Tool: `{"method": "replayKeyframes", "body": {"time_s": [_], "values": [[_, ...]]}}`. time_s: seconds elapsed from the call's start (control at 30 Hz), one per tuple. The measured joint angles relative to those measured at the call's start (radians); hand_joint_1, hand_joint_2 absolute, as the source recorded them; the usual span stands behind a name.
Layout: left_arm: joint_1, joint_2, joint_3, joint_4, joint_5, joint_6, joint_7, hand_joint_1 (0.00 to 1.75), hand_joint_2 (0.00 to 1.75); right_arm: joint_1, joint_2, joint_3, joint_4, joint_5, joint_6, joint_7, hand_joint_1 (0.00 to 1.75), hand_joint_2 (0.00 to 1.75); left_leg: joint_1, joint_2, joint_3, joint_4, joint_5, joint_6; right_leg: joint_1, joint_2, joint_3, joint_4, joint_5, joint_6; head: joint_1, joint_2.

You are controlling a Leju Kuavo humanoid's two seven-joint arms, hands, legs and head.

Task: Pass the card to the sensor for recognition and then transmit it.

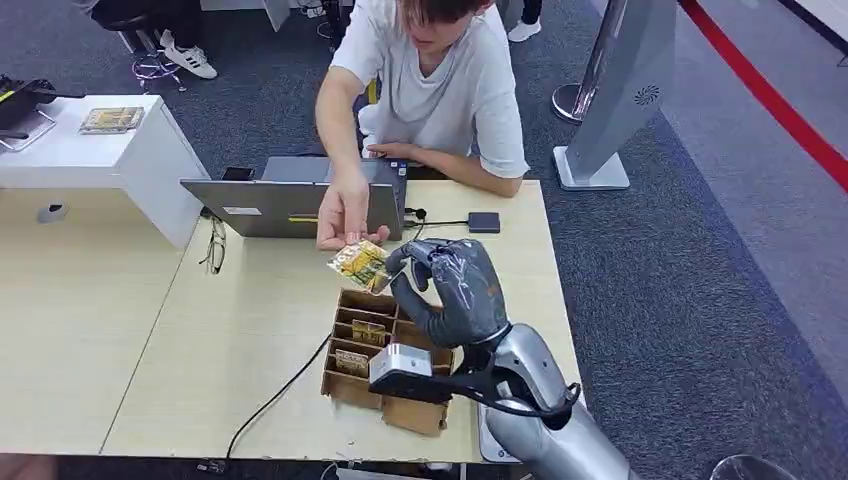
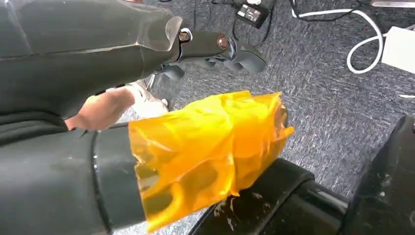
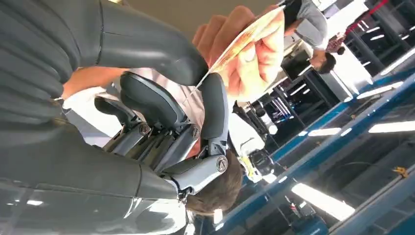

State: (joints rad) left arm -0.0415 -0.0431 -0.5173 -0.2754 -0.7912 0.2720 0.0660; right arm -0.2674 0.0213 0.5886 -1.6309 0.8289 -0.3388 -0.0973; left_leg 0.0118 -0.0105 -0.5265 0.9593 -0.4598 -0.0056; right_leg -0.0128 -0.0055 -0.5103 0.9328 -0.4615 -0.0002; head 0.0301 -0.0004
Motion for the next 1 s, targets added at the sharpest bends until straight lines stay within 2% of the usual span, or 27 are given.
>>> {"method": "replayKeyframes", "body": {"time_s": [0.03, 0.07, 0.13, 0.17, 0.57, 0.7, 0.8, 1.0], "values": [[-0.001, 0.0, -0.002, 0.0, -0.002, -0.001, 0.002, 0.0, 0.0, -0.004, 0.002, 0.002, 0.005, 0.004, 0.003, 0.005, 1.75, 1.75, 0.0, 0.0, 0.0, 0.0, 0.0, 0.0, 0.0, 0.0, 0.0, 0.0, 0.0, 0.0, 0.0, 0.0], [-0.002, 0.0, -0.005, 0.0, -0.002, -0.002, 0.006, 0.0, 0.0, -0.008, 0.005, 0.004, 0.011, 0.005, 0.008, 0.012, 0.0, 1.75, 0.0, 0.0, 0.0, 0.0, 0.0, 0.0, 0.0, 0.0, 0.0, 0.0, 0.0, 0.0, 0.0, 0.0], [-0.002, 0.0, -0.008, 0.0, -0.002, -0.005, 0.007, 0.0, 0.0, -0.013, 0.008, 0.011, 0.023, 0.005, 0.016, 0.025, 0.0, 1.75, 0.0, 0.0, 0.0, 0.0, 0.0, 0.0, 0.0, 0.0, 0.0, 0.0, 0.0, 0.0, 0.0, 0.0], [-0.002, 0.0, -0.009, 0.0, -0.002, -0.005, 0.007, 0.0, 0.0, -0.013, 0.008, 0.013, 0.031, 0.007, 0.015, 0.028, 0.0, 0.0, 0.0, 0.0, 0.0, 0.0, 0.0, 0.0, 0.0, 0.0, 0.0, 0.0, 0.0, 0.0, 0.0, 0.0], [-0.001, -0.003, -0.023, -0.002, -0.011, -0.008, 0.009, 0.0, 0.0, 0.043, 0.014, 0.007, 0.05, 0.013, -0.09, -0.014, 0.0, 0.0, 0.0, 0.0, 0.0, 0.0, 0.0, 0.0, 0.0, 0.0, 0.0, 0.0, 0.0, 0.0, 0.0, 0.0], [-0.001, -0.005, -0.024, -0.002, -0.011, -0.008, 0.01, 0.0, 0.0, 0.07, 0.011, -0.007, 0.04, 0.005, -0.1, -0.03, 0.0, 0.0, 0.0, 0.0, 0.0, 0.0, 0.0, 0.0, 0.0, 0.0, -0.001, 0.0, 0.0, 0.0, 0.0, 0.0], [0.0, -0.005, -0.024, -0.002, -0.007, -0.007, 0.01, 0.0, 0.0, 0.081, 0.011, -0.015, 0.027, -0.071, -0.093, -0.062, 0.0, 0.0, 0.0, 0.0, 0.0, 0.0, 0.0, 0.0, 0.0, 0.0, -0.001, 0.0, 0.0, 0.0, 0.0, 0.0], [0.005, -0.005, -0.024, -0.002, 0.018, 0.005, 0.007, 0.0, 0.0, 0.16, 0.002, -0.057, -0.039, -0.259, -0.082, -0.183, 0.0, 0.0, 0.0, 0.0, 0.0, 0.0, 0.0, 0.0, 0.0, 0.0, -0.001, 0.0, 0.0, 0.0, 0.0, 0.0]]}}
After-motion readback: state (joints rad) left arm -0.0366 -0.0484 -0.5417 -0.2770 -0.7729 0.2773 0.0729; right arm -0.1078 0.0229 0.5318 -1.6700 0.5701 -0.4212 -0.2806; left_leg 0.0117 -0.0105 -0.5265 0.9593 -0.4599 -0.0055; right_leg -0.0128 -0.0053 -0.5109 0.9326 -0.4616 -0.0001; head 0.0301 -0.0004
